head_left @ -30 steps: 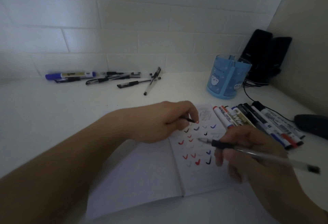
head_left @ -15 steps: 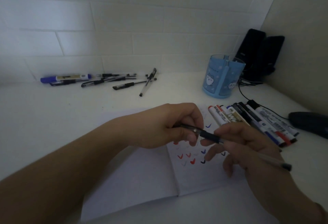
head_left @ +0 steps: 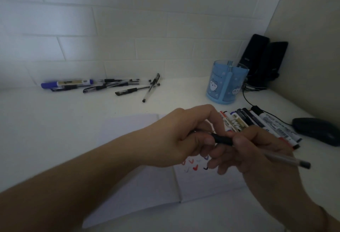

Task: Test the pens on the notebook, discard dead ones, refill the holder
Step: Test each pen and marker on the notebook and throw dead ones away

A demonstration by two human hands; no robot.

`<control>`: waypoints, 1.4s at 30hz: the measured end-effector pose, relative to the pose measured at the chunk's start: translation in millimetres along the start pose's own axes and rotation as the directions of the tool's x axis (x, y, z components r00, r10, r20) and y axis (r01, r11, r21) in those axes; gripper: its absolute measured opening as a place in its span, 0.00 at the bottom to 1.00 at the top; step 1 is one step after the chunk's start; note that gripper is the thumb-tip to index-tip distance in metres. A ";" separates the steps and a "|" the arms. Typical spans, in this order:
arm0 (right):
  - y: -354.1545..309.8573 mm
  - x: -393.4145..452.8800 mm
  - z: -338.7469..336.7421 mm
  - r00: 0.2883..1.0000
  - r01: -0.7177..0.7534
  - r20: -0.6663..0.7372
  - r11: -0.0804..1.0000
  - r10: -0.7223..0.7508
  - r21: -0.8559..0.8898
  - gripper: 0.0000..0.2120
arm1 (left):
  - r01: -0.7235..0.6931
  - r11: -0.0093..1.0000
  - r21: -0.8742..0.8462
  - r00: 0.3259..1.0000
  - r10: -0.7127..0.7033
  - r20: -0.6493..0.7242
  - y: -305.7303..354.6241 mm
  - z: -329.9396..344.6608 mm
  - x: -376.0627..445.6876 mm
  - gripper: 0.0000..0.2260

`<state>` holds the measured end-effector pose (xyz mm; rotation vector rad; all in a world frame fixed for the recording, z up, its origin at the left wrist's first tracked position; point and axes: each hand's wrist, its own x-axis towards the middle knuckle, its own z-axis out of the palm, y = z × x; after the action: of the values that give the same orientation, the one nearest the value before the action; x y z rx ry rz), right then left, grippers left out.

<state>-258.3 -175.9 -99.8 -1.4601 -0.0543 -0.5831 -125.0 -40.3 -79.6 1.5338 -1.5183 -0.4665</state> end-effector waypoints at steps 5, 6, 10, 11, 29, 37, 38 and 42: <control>-9.7 9.3 -14.2 0.994 0.008 -0.105 0.996 -0.018 -0.091 0.18 | 0.098 0.985 0.139 0.995 -0.098 -0.006 -3.5 -22.3 -1.1 0.08; -11.0 8.2 -17.6 0.989 0.020 -0.142 0.989 -0.042 -0.150 0.16 | 0.133 0.981 0.142 0.991 -0.132 -0.020 -4.9 -26.8 -2.7 0.07; -11.3 3.9 -22.0 0.983 0.029 -0.150 0.890 -0.109 -0.456 0.05 | 0.257 0.941 0.221 0.966 -0.245 -0.081 -4.3 -37.4 -4.4 0.05; -10.9 4.0 -21.4 0.984 0.021 -0.145 0.869 -0.107 -0.494 0.04 | 0.269 0.928 0.258 0.963 -0.254 -0.093 -1.9 -37.3 -4.1 0.05; -44.7 -35.9 122.2 0.849 0.133 0.519 0.910 0.100 -0.392 0.06 | 0.408 0.588 0.699 0.913 -0.282 -0.296 98.8 -47.3 -239.0 0.09; 35.9 -75.0 315.1 0.695 0.329 0.705 0.808 0.142 -0.488 0.03 | 0.880 0.271 0.390 0.474 -0.552 -0.686 89.7 2.0 -431.6 0.07; 56.6 -84.6 329.1 0.681 0.268 0.700 0.816 0.216 -0.512 0.02 | 0.914 0.266 0.306 0.405 -0.554 -0.728 85.8 15.3 -448.4 0.08; 130.9 -123.3 346.1 0.611 -0.140 0.568 0.781 0.551 -0.608 0.05 | 0.960 0.275 0.060 0.213 -0.572 -0.792 42.7 65.9 -486.5 0.19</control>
<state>-204.4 191.3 -219.6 -2.0937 -0.2368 0.4109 -287.1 398.3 -235.4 2.6260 -0.0514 0.0298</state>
